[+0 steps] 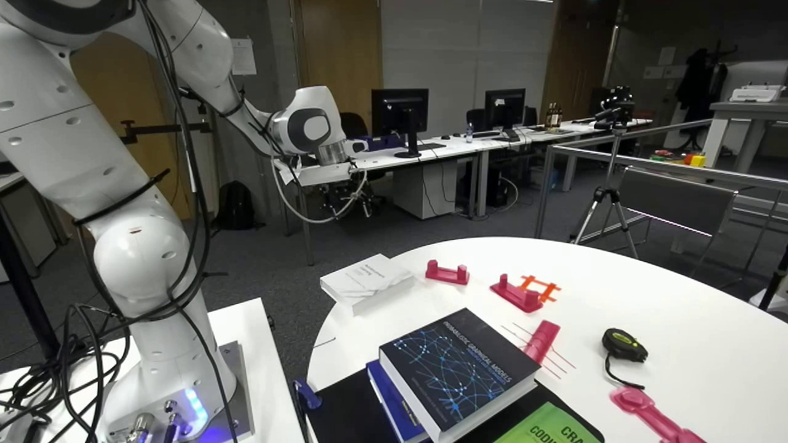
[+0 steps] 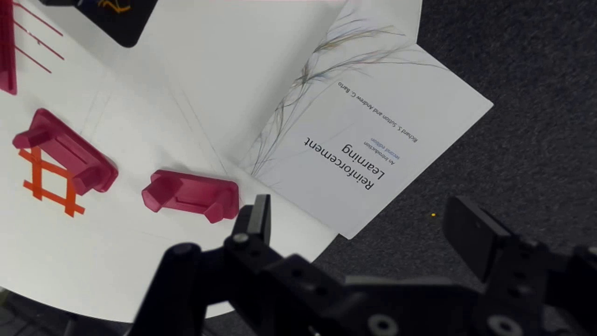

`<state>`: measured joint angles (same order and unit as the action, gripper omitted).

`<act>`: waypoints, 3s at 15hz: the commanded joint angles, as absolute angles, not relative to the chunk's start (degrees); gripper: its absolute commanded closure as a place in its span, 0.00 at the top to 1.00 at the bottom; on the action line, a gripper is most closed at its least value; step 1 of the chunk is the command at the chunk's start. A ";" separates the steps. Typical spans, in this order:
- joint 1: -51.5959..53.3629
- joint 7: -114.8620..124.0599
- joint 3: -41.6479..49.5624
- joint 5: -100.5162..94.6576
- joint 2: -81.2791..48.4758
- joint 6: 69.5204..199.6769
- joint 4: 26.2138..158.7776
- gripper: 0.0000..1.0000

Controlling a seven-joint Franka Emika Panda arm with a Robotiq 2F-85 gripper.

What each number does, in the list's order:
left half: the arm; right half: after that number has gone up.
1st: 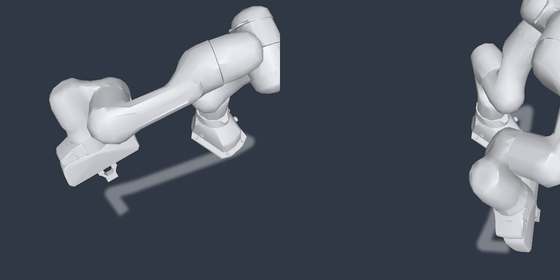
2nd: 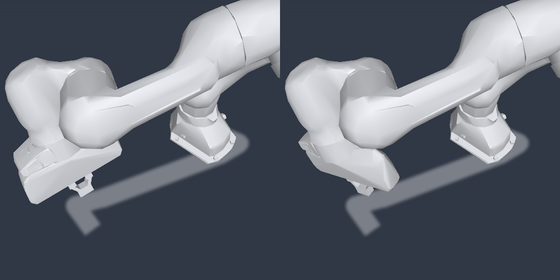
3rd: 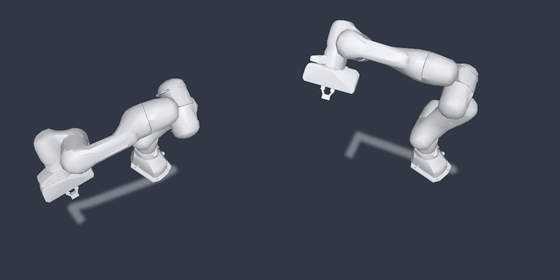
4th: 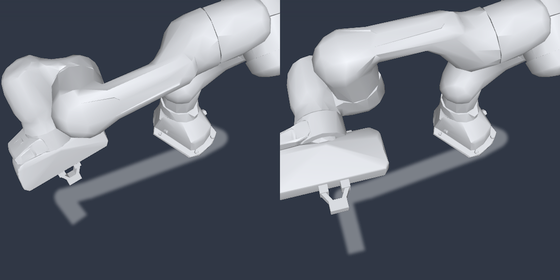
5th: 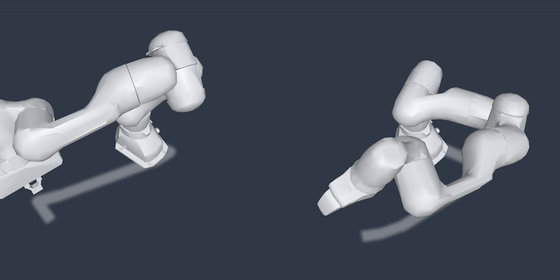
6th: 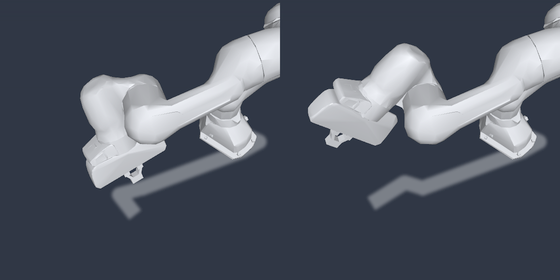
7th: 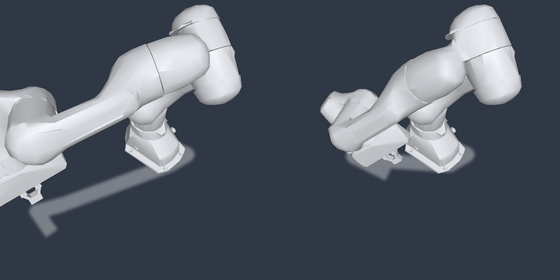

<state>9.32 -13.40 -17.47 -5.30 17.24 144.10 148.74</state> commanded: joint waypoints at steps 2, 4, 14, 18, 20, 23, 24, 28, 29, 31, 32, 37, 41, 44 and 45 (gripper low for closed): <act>13.61 -3.55 -17.62 -5.02 21.04 142.15 151.06 1.00; 14.04 -4.52 -16.99 -5.74 18.48 143.53 150.00 1.00; 15.29 -4.60 -16.63 -4.31 18.78 143.53 150.08 1.00; 15.29 -4.60 -16.62 -4.31 18.78 143.53 150.08 1.00; 15.29 -4.60 -16.62 -4.31 18.78 143.53 150.08 1.00; 15.29 -4.60 -16.62 -4.31 18.78 143.53 150.08 1.00; 15.29 -4.60 -16.62 -4.31 18.78 143.53 150.08 1.00; 14.90 -1.01 -17.65 -4.59 18.25 145.07 149.51 1.00; 14.54 0.71 -18.23 -5.31 18.41 145.05 149.36 1.00; 14.15 4.92 -19.67 -6.22 18.41 144.42 148.71 1.00; 14.20 7.56 -20.75 -6.50 18.10 143.58 148.21 1.00; 11.95 25.93 -29.73 -18.49 14.08 137.75 144.14 1.00; 12.80 38.74 -34.22 -28.35 8.25 129.27 137.96 1.00; 14.48 46.14 -35.56 -35.15 2.12 122.74 133.02 1.00; 15.18 48.68 -35.53 -37.90 -0.23 120.65 131.44 1.00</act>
<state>13.84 42.41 -35.13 -31.46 6.80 126.92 137.36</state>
